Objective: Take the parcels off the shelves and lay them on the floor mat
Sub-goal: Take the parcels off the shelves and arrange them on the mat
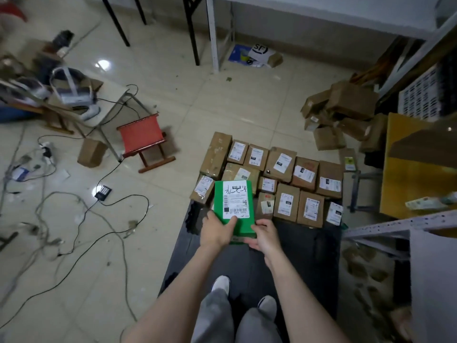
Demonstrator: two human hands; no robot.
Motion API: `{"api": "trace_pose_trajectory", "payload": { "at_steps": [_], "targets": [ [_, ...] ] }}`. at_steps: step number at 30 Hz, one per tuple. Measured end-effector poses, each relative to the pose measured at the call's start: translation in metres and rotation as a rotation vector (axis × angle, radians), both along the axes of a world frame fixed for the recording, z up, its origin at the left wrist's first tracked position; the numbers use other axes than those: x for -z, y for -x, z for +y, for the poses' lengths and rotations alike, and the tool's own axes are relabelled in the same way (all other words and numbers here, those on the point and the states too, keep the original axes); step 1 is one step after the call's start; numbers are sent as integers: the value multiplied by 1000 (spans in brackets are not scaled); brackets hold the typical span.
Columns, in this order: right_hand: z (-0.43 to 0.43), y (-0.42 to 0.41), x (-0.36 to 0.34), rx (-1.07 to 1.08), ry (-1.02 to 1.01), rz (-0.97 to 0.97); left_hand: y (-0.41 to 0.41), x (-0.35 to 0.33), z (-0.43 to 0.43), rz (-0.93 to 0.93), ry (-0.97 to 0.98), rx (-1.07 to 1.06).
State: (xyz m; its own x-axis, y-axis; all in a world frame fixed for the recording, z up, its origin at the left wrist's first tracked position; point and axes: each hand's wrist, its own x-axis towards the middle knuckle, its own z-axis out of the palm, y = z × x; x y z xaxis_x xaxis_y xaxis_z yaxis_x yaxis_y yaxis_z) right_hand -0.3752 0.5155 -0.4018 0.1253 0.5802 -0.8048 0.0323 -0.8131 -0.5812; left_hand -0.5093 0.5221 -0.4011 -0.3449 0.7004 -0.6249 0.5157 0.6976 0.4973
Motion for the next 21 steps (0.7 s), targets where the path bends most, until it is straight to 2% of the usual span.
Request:
{"api": "trace_pose_trajectory", "payload": {
  "at_steps": [12, 21],
  "targets": [
    [23, -30, 136, -55, 40, -13, -22, 131, 37, 49, 89, 80],
    [34, -38, 239, -143, 70, -49, -17, 235, 37, -16, 153, 62]
  ]
}}
